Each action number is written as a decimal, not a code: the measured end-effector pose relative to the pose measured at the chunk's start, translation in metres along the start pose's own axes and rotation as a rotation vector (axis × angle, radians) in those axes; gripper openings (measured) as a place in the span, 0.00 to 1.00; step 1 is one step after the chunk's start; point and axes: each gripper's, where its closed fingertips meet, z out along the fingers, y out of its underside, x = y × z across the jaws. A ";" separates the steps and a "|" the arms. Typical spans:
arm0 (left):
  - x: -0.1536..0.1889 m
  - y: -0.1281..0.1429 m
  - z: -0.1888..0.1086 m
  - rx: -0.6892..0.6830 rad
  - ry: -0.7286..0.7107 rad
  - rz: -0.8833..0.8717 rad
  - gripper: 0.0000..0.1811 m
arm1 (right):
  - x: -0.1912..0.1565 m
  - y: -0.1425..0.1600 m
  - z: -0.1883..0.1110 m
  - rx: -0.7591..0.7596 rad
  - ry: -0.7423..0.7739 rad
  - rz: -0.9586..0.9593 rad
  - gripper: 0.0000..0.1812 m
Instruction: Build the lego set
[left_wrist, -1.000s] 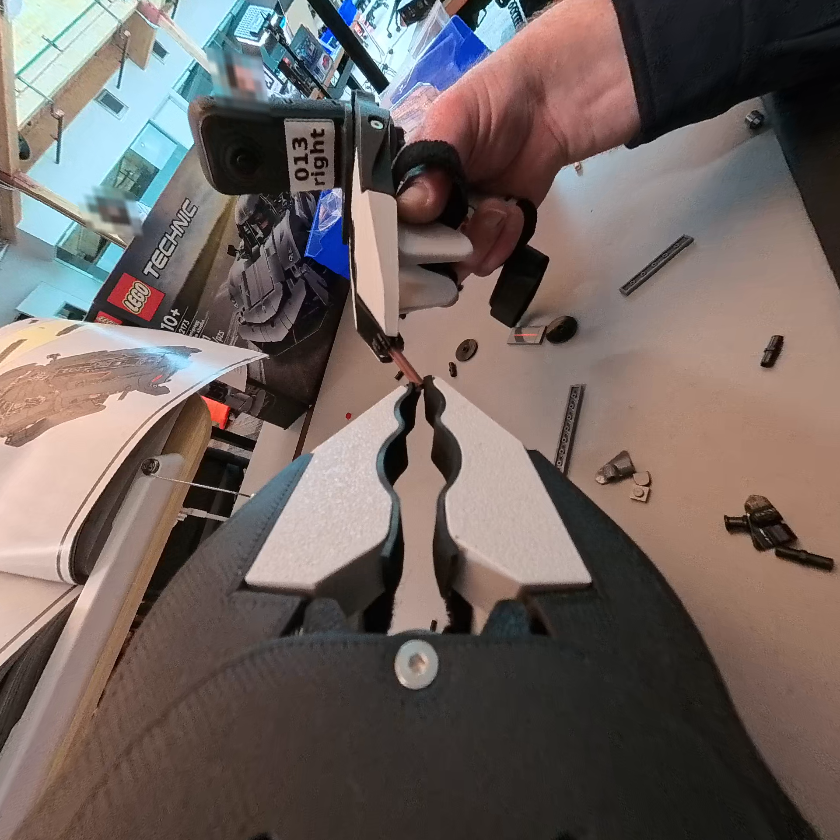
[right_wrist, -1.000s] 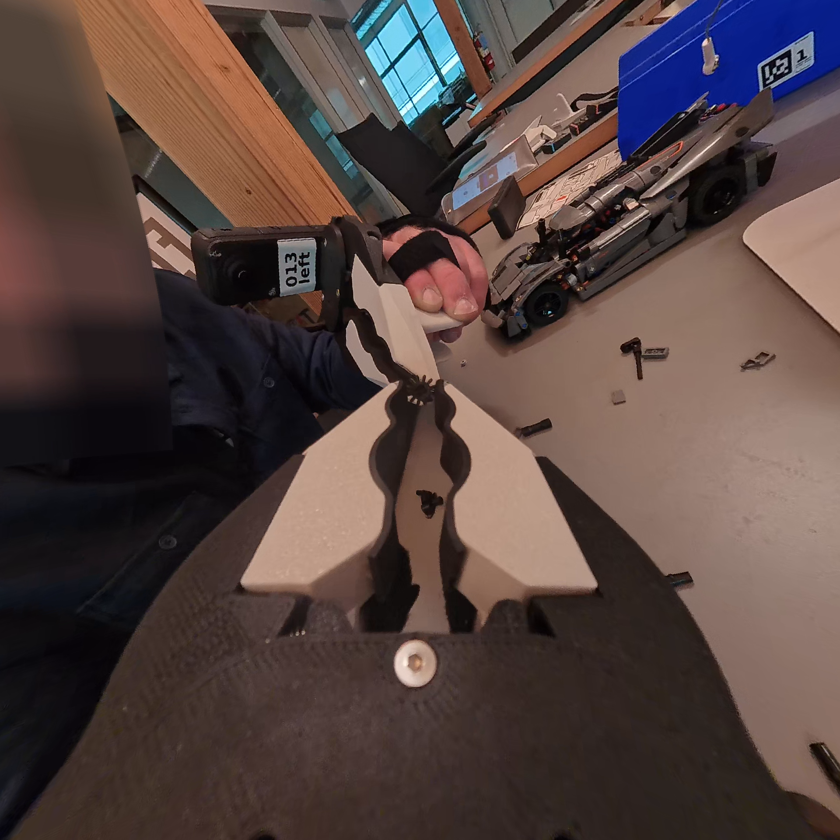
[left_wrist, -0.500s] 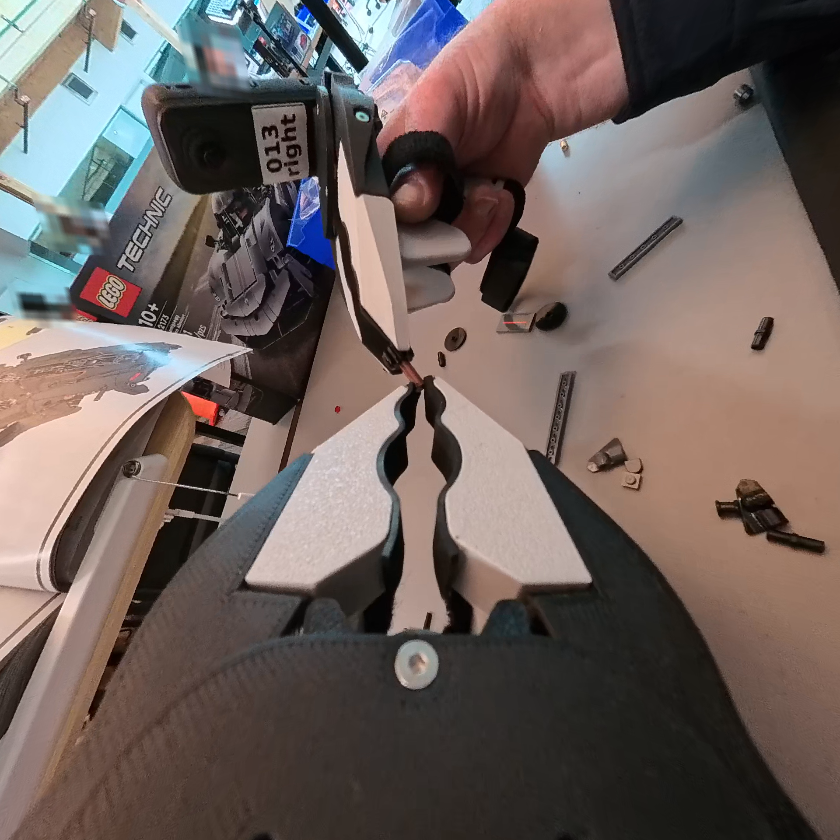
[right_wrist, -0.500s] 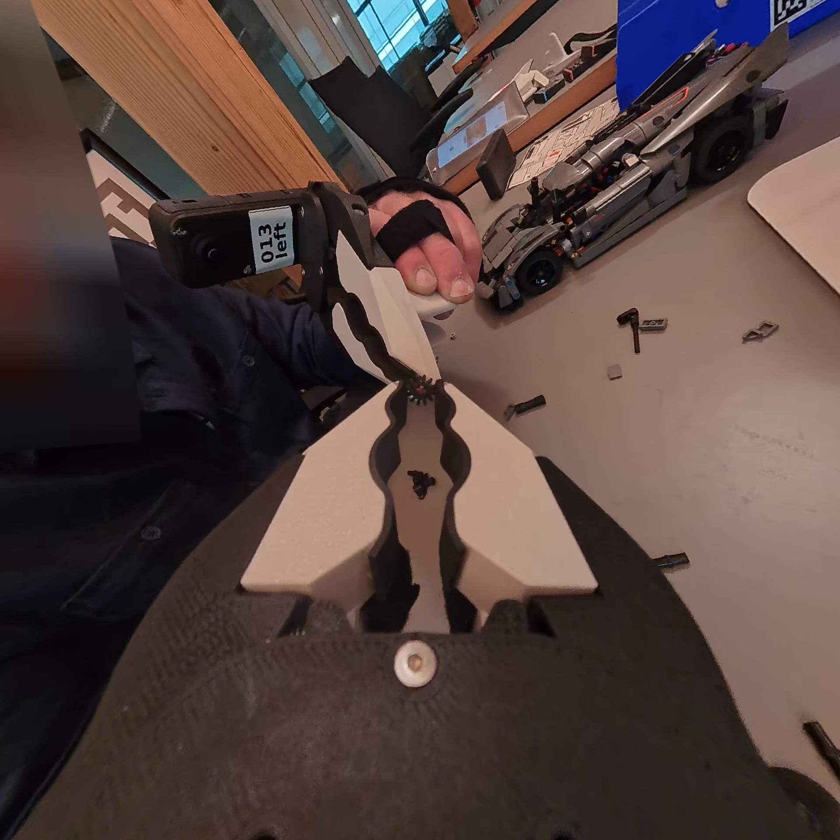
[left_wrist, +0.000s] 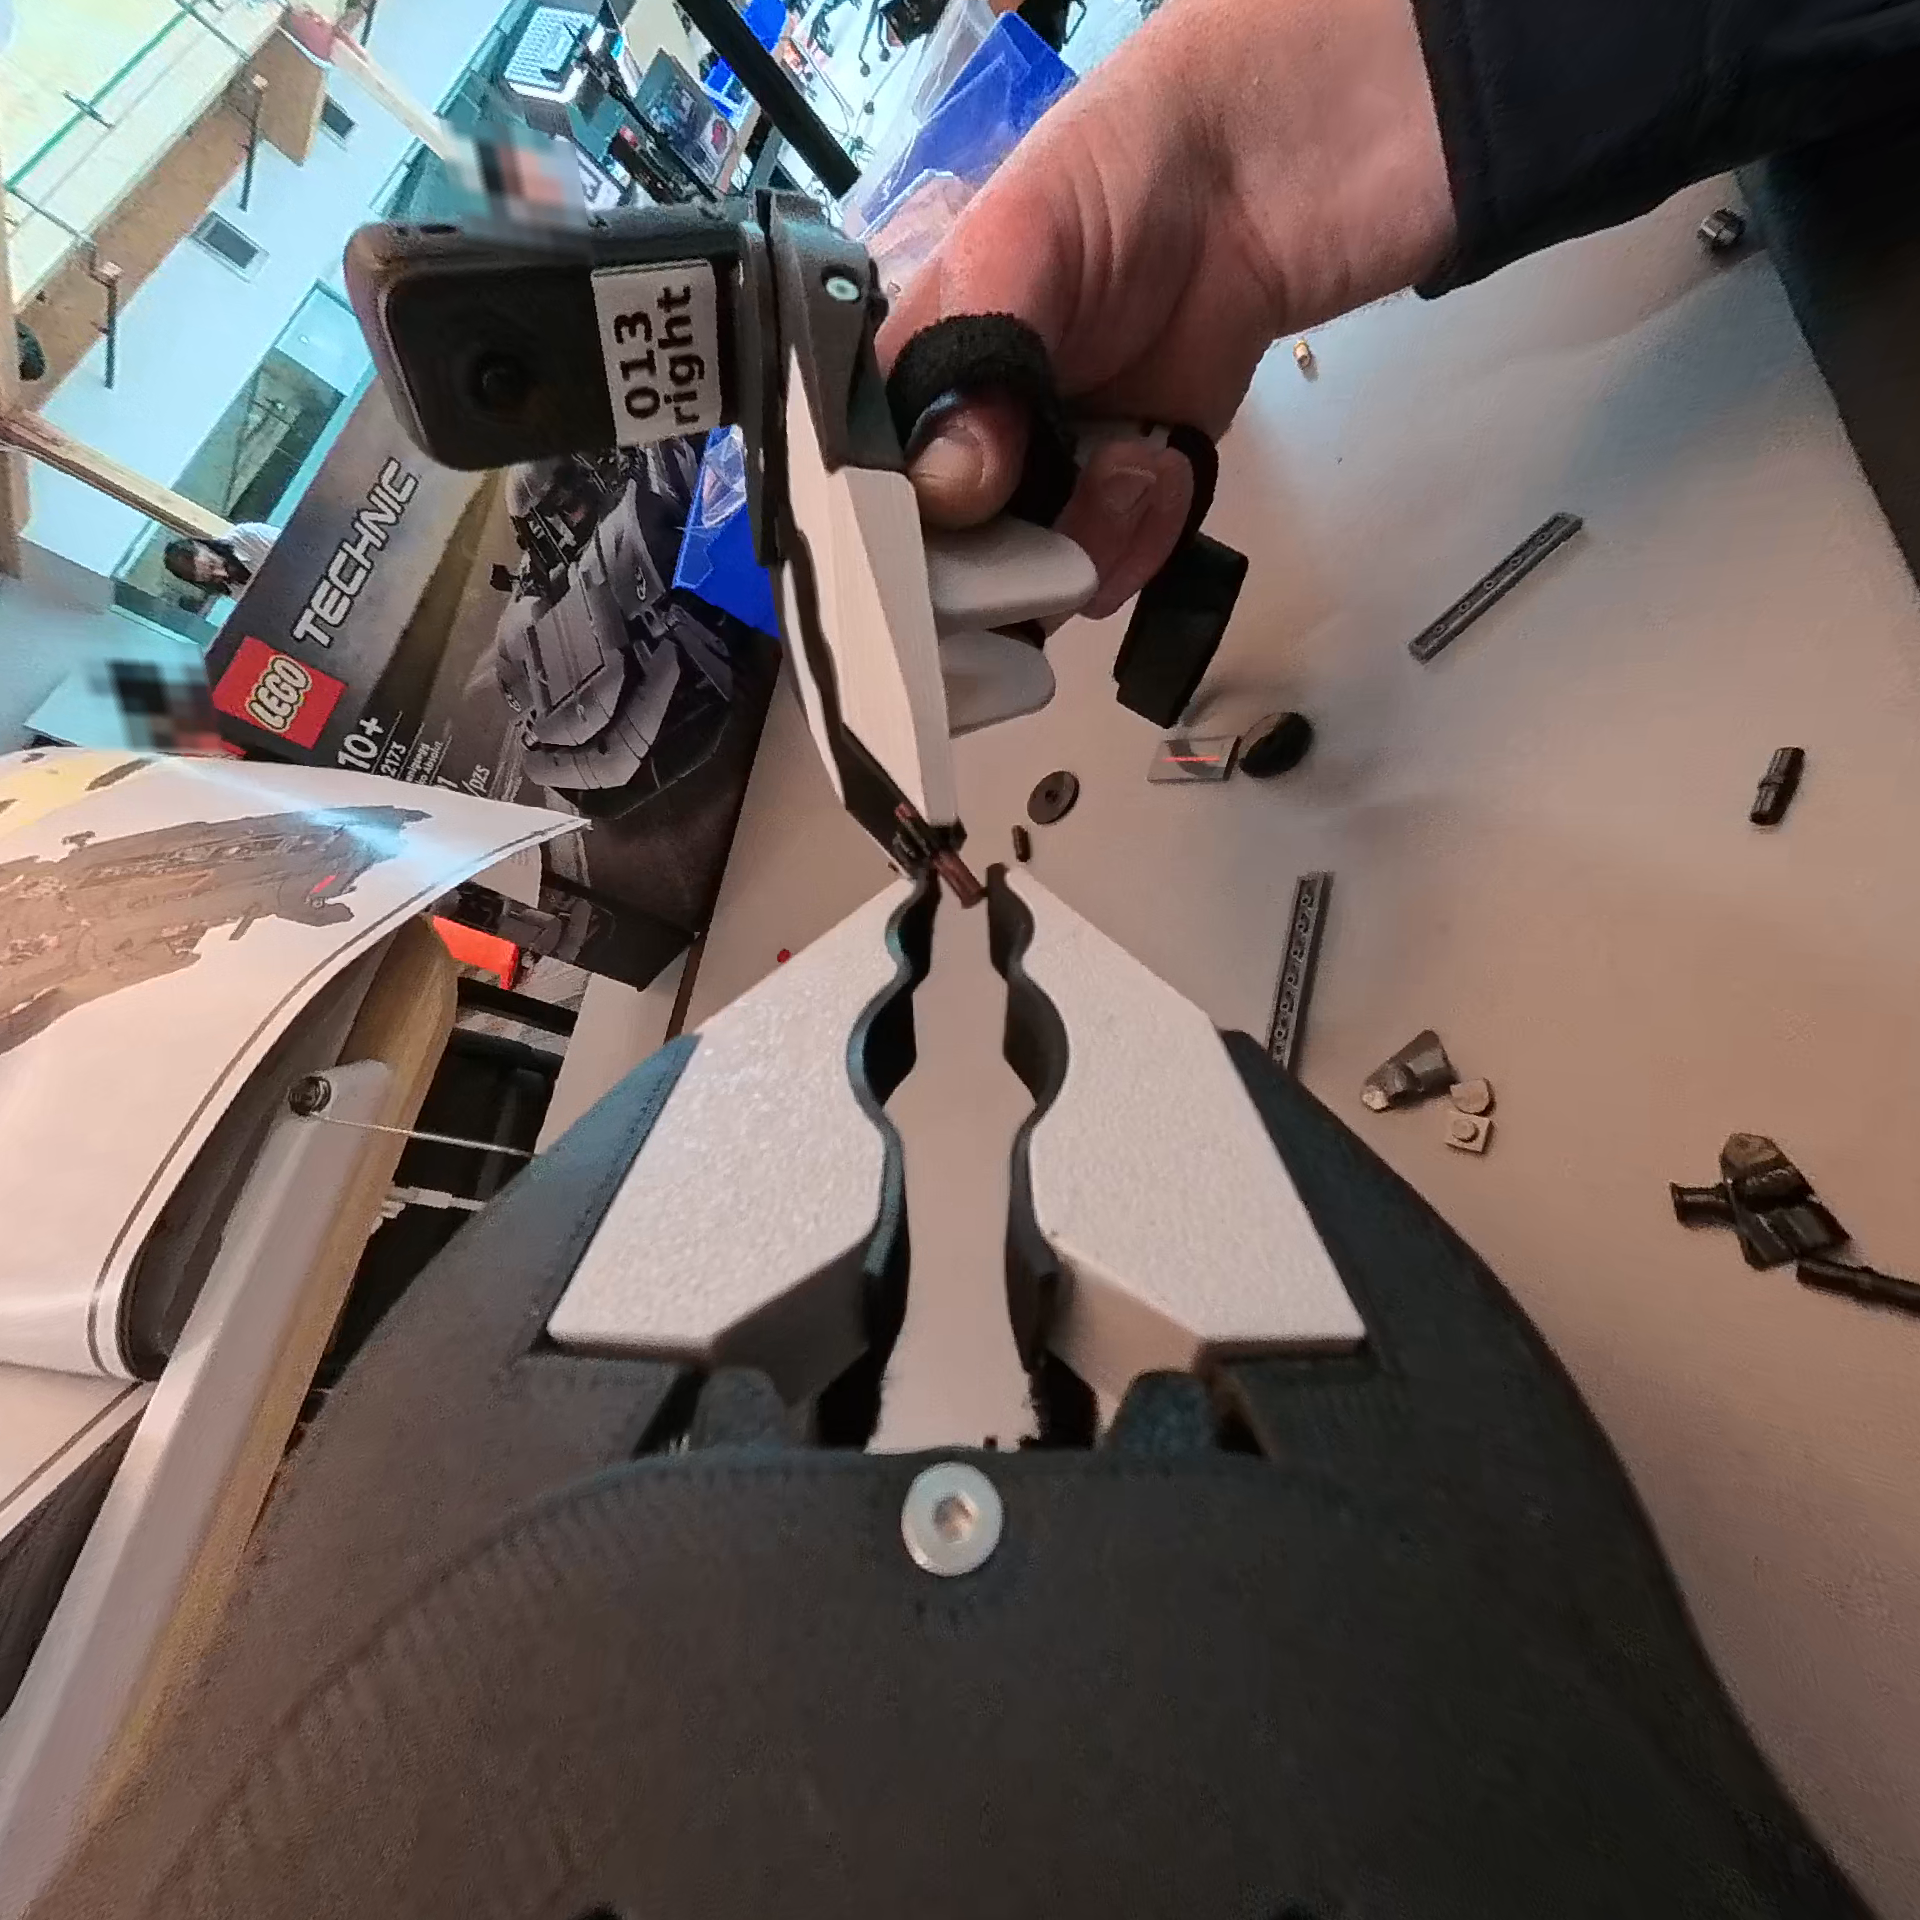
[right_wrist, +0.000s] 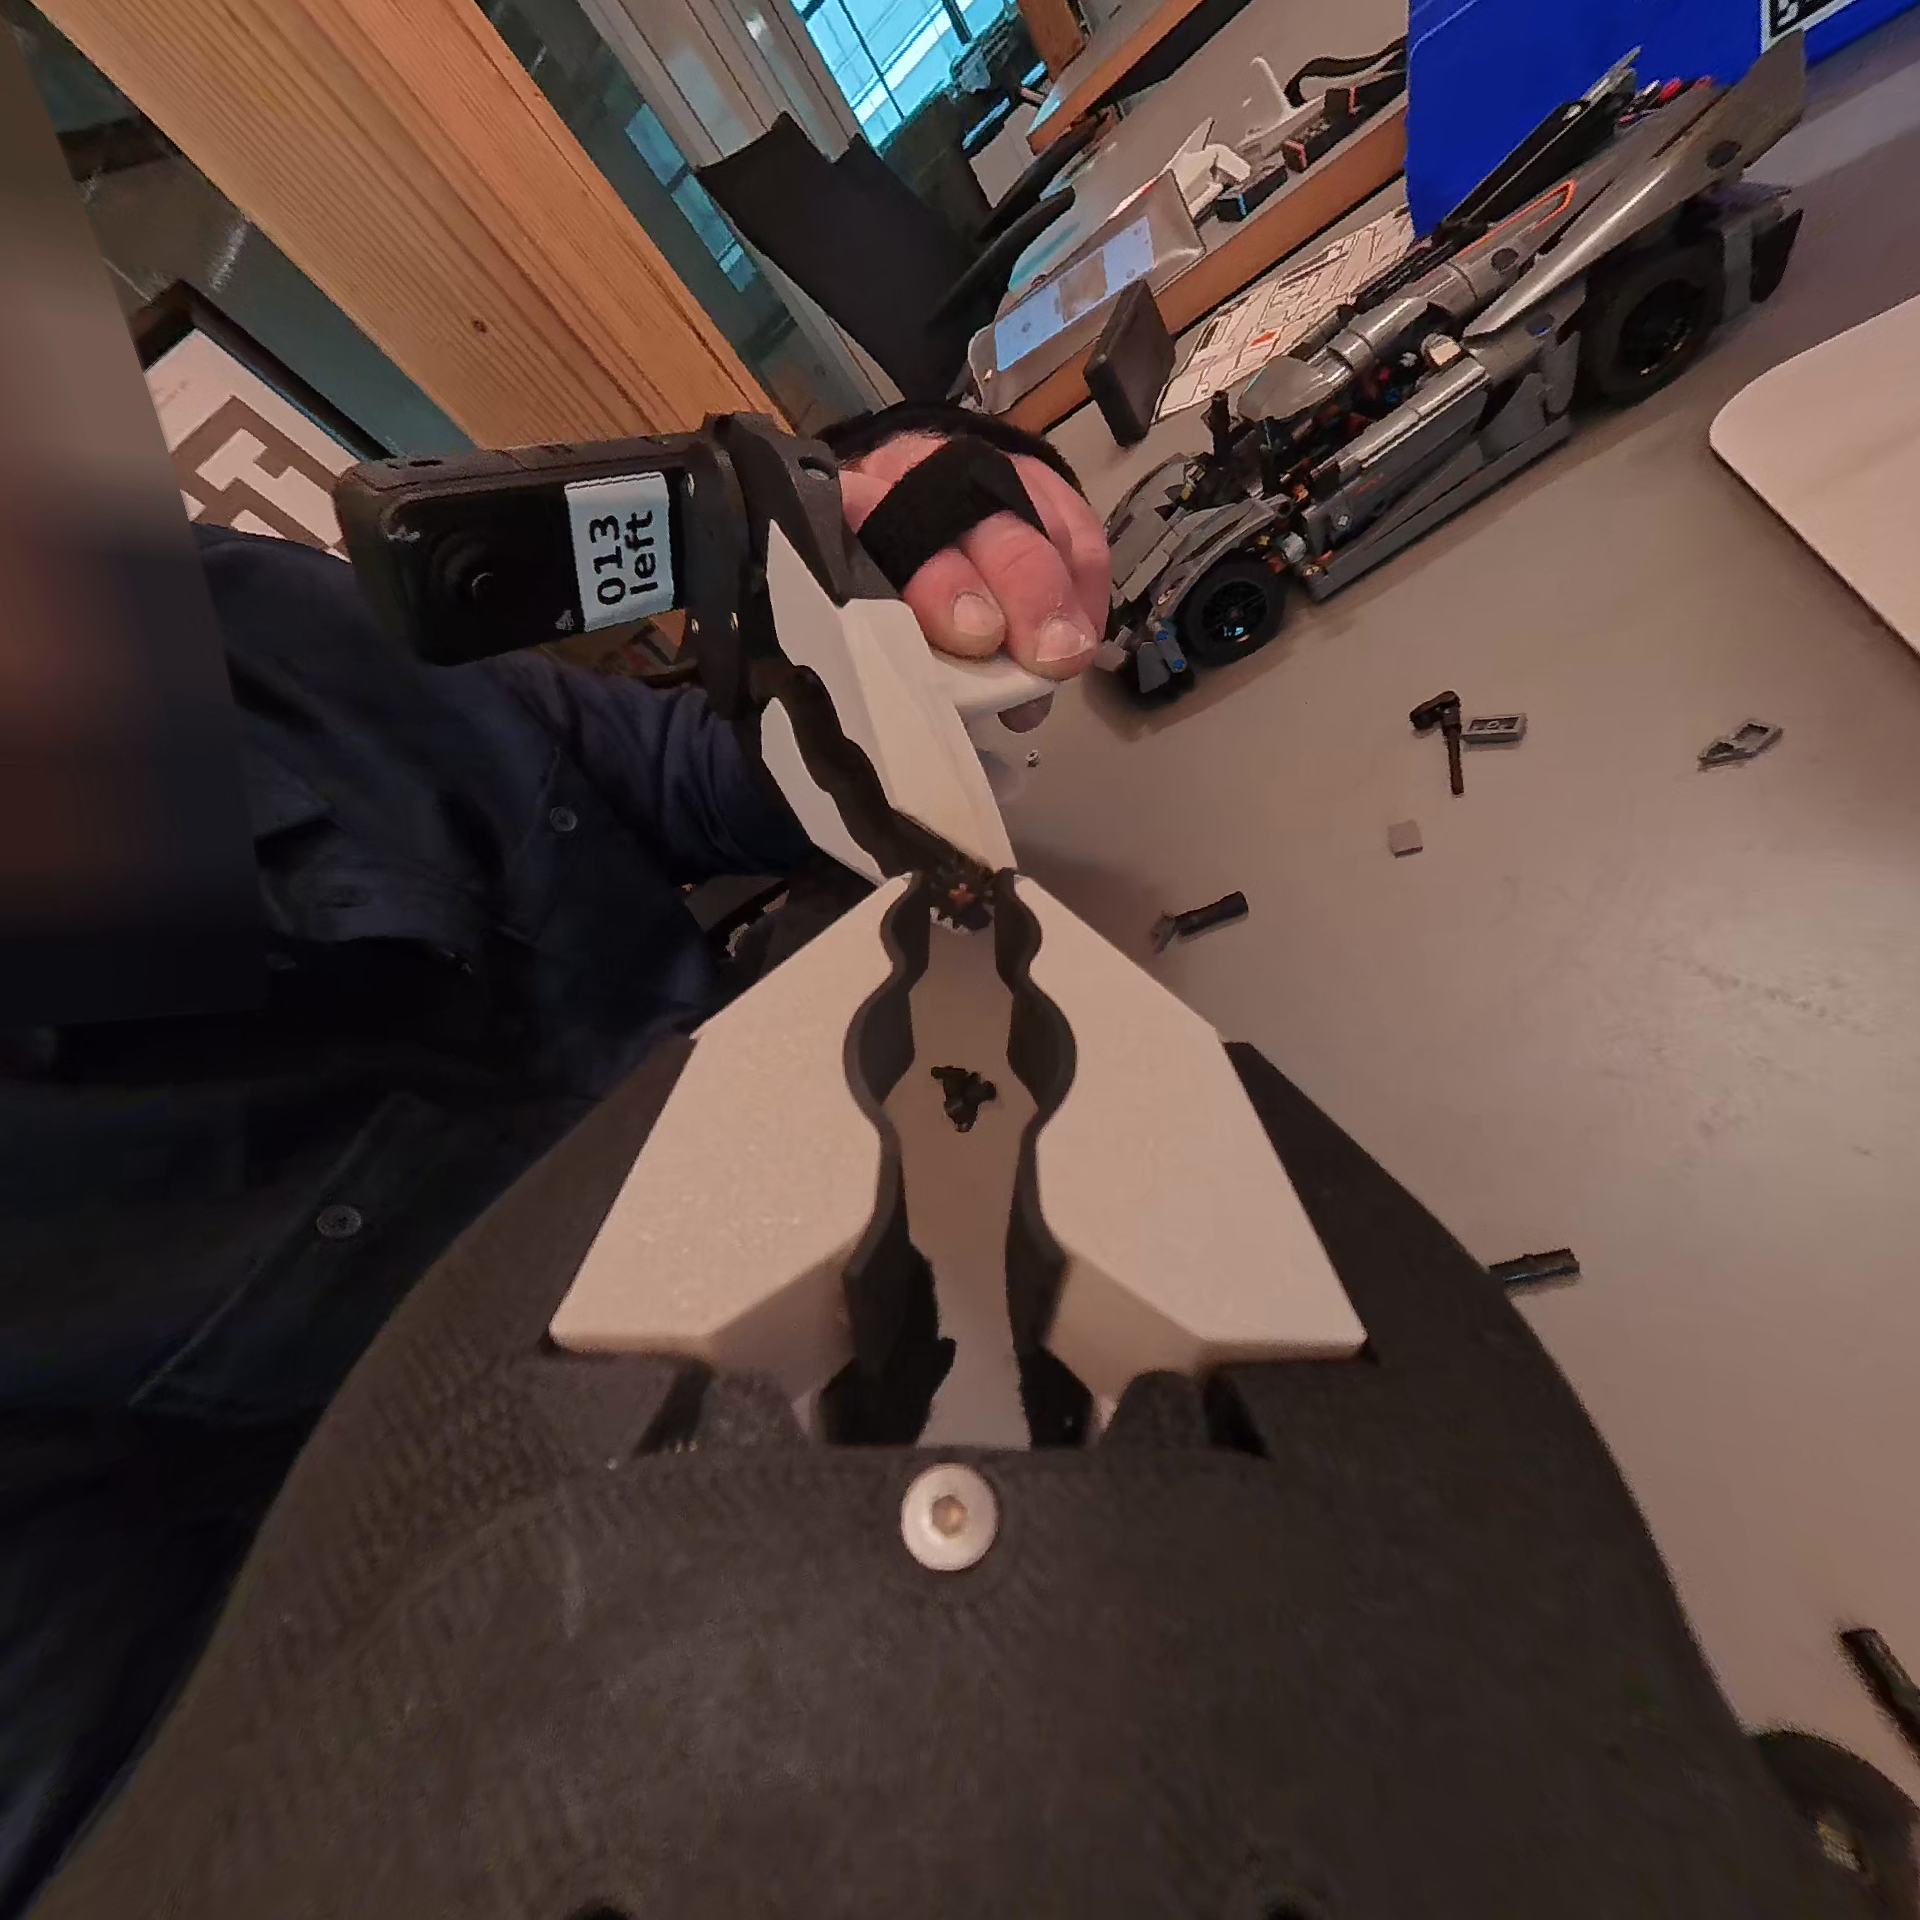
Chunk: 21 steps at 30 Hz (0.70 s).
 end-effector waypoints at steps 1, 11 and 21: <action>0.000 0.001 0.000 -0.004 0.000 0.006 0.05 | 0.000 0.000 0.000 -0.002 -0.001 0.001 0.06; -0.001 -0.003 0.000 0.013 -0.013 0.007 0.12 | -0.003 0.005 0.000 -0.019 -0.025 0.007 0.06; 0.004 -0.007 0.000 0.037 0.013 0.019 0.19 | -0.009 0.014 0.002 -0.061 -0.078 0.027 0.05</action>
